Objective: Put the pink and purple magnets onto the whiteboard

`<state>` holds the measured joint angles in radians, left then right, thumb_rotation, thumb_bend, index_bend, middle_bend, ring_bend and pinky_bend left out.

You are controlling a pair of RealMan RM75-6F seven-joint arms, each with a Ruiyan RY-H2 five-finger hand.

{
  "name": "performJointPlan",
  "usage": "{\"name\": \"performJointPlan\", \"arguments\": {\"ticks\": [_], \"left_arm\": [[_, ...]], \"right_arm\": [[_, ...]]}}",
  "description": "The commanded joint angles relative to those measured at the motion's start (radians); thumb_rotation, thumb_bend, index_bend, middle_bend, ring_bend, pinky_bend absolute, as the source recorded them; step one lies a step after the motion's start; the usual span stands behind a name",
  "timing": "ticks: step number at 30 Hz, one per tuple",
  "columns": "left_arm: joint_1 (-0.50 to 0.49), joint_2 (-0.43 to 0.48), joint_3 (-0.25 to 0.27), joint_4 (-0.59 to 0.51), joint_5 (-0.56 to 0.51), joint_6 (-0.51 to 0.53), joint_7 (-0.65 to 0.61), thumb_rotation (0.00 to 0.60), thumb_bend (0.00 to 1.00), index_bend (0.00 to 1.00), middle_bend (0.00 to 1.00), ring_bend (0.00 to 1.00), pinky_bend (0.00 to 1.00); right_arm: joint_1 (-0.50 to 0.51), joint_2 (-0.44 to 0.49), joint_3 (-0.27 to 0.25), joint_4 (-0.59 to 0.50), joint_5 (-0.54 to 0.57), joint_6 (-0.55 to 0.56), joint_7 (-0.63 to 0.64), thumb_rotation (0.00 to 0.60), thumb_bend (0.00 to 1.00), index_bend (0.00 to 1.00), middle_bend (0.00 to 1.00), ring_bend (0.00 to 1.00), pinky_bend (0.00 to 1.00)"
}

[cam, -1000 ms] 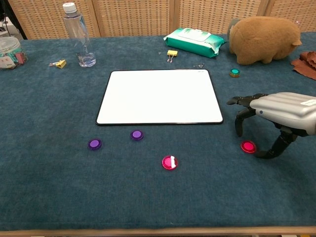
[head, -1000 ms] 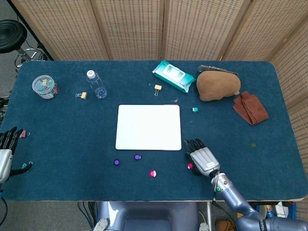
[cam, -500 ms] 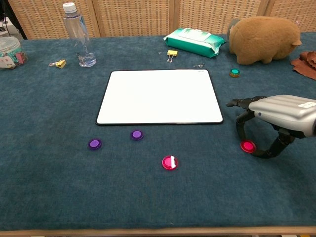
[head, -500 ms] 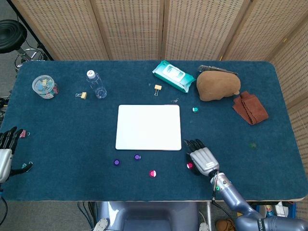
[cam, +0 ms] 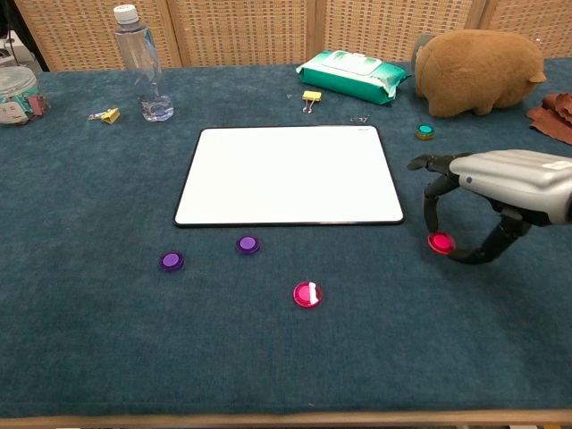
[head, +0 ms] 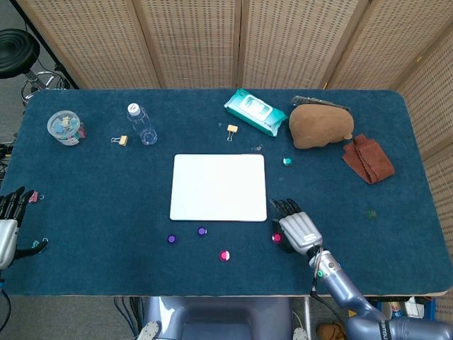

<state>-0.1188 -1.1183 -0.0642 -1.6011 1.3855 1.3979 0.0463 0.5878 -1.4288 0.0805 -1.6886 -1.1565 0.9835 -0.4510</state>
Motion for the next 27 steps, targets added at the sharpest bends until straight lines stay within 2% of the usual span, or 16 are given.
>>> {"name": "performJointPlan", "arguments": {"ticks": [1, 6, 12, 17, 20, 22, 27], "left_arm": [[-0.001, -0.001, 0.001, 0.0, 0.0, -0.002, 0.002, 0.6, 0.0, 0.0, 0.0, 0.0, 0.0], [-0.001, 0.0, 0.001, -0.001, -0.001, -0.002, 0.002, 0.6, 0.0, 0.0, 0.0, 0.0, 0.0], [-0.003, 0.0, -0.001, 0.003, -0.007, -0.01, -0.002, 0.6, 0.0, 0.0, 0.0, 0.0, 0.0], [-0.006, 0.003, -0.003, -0.001, -0.017, -0.021, -0.014, 0.6, 0.0, 0.0, 0.0, 0.0, 0.0], [-0.005, 0.009, -0.005, -0.002, -0.017, -0.019, -0.023, 0.6, 0.0, 0.0, 0.0, 0.0, 0.0], [-0.005, 0.012, -0.006, -0.001, -0.019, -0.02, -0.031, 0.6, 0.0, 0.0, 0.0, 0.0, 0.0], [-0.007, 0.019, -0.007, 0.006, -0.024, -0.031, -0.051, 0.6, 0.0, 0.0, 0.0, 0.0, 0.0]], "right_arm": [[0.04, 0.005, 0.059, -0.014, 0.05, -0.012, -0.007, 0.6, 0.4, 0.56, 0.0, 0.0, 0.0], [0.123, -0.018, 0.142, -0.003, 0.182, -0.042, -0.068, 0.6, 0.4, 0.55, 0.0, 0.0, 0.0], [0.203, -0.062, 0.174, 0.027, 0.312, -0.064, -0.137, 0.6, 0.41, 0.55, 0.0, 0.0, 0.0], [0.283, -0.119, 0.19, 0.093, 0.441, -0.08, -0.208, 0.6, 0.42, 0.54, 0.0, 0.0, 0.0], [0.317, -0.138, 0.19, 0.118, 0.496, -0.081, -0.239, 0.6, 0.42, 0.45, 0.0, 0.0, 0.0], [0.332, -0.138, 0.184, 0.125, 0.526, -0.085, -0.254, 0.6, 0.42, 0.35, 0.0, 0.0, 0.0], [0.351, -0.124, 0.167, 0.117, 0.57, -0.082, -0.27, 0.6, 0.42, 0.3, 0.0, 0.0, 0.0]]}}
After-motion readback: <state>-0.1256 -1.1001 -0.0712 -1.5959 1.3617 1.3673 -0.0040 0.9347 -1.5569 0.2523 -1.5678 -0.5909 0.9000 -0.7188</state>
